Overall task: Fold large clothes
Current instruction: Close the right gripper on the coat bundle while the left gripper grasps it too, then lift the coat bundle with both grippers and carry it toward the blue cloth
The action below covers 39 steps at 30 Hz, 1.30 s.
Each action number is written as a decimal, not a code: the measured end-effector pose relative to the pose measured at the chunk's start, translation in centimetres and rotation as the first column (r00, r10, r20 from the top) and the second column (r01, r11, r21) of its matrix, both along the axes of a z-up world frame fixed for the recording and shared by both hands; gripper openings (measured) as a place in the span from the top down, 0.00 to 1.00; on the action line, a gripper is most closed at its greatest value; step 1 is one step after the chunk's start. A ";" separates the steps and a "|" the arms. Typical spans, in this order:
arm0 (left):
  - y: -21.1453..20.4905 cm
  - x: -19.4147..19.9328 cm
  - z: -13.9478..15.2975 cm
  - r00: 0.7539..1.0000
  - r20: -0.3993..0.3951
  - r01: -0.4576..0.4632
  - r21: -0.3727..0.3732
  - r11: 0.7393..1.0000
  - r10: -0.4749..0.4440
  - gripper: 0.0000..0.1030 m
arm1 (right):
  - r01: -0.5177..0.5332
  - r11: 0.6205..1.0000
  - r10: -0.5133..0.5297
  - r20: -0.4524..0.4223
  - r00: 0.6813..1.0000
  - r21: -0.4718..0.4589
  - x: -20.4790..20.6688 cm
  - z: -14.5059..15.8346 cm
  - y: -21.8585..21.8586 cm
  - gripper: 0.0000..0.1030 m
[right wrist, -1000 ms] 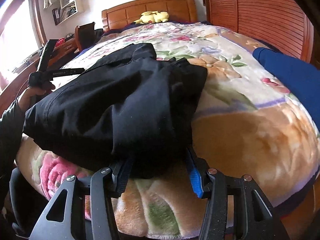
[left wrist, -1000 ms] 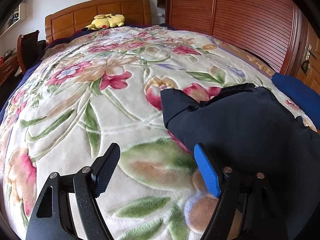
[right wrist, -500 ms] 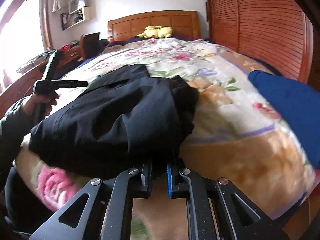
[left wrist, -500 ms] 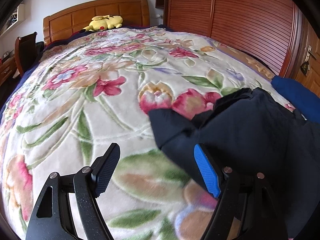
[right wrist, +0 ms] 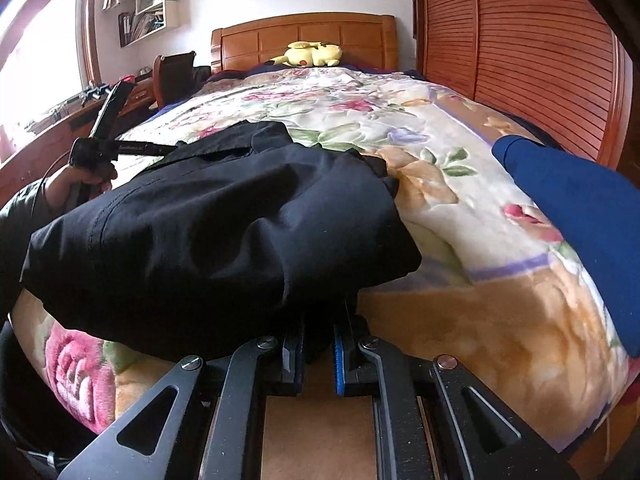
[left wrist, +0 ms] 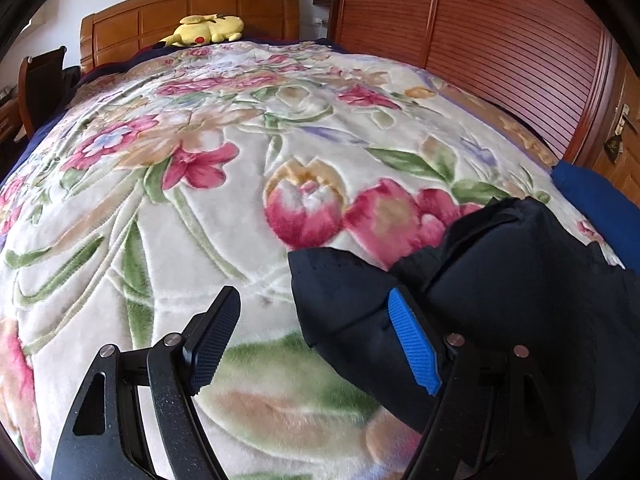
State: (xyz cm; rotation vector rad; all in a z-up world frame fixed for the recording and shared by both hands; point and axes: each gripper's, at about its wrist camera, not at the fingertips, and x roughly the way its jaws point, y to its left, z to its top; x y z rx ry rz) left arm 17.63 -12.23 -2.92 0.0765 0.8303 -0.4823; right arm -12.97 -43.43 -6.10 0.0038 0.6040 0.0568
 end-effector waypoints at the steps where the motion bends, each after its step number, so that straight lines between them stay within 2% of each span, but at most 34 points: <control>1: 0.0 0.2 -0.1 1.000 -0.007 0.001 -0.007 1.000 -0.001 0.25 | 0.000 1.000 0.000 -0.001 1.000 -0.004 0.0 -0.1 0.1 0.90; 6: -0.8 0.7 -1.1 0.999 -0.036 0.018 0.017 1.000 -0.018 0.25 | 0.002 1.000 -0.002 -0.001 1.000 0.012 0.0 -0.2 0.2 0.90; 14: -1.3 1.0 -2.3 0.994 -0.092 0.050 -0.020 0.999 -0.052 0.36 | 0.022 0.999 -0.022 -0.011 1.000 0.042 0.4 -0.4 0.1 0.88; 15: -1.4 0.9 -2.4 0.993 -0.097 0.057 -0.027 0.998 -0.059 0.41 | 0.025 0.998 -0.024 -0.014 1.000 0.049 0.5 -0.5 0.0 0.84; 16: -1.5 0.9 -2.4 0.992 -0.103 0.064 -0.039 0.997 -0.068 0.48 | 0.027 0.998 -0.026 -0.018 1.000 0.055 0.7 -0.5 -0.1 0.83; 19: -1.9 0.7 -2.4 0.992 -0.102 0.074 -0.042 0.996 -0.078 0.61 | 0.034 0.997 -0.032 -0.022 0.999 0.067 0.9 -0.7 0.0 0.82; 23: -2.1 0.4 -2.1 0.993 -0.094 0.074 -0.031 0.997 -0.077 0.70 | 0.035 0.995 -0.032 -0.036 0.999 0.092 1.1 -0.9 -0.1 0.81; 26: -1.8 -0.2 -1.4 0.997 -0.062 0.053 -0.022 0.998 -0.054 0.76 | 0.029 0.995 -0.025 -0.041 0.999 0.093 1.2 -0.8 -0.1 0.81; 30: -1.2 -1.2 -0.3 0.999 -0.022 0.025 -0.018 1.000 -0.026 0.81 | 0.013 0.996 -0.011 -0.024 1.000 0.090 0.8 -0.7 0.0 0.87; 36: 0.3 -3.9 2.7 0.998 0.059 0.016 -0.028 0.999 -0.014 0.85 | 0.023 0.994 -0.030 0.067 0.997 0.111 -1.3 0.4 -0.3 0.90; 39: 1.0 -5.6 4.4 0.995 0.099 0.018 -0.029 0.999 -0.015 0.85 | 0.025 0.996 -0.034 0.097 0.995 0.086 -2.0 1.1 0.3 0.91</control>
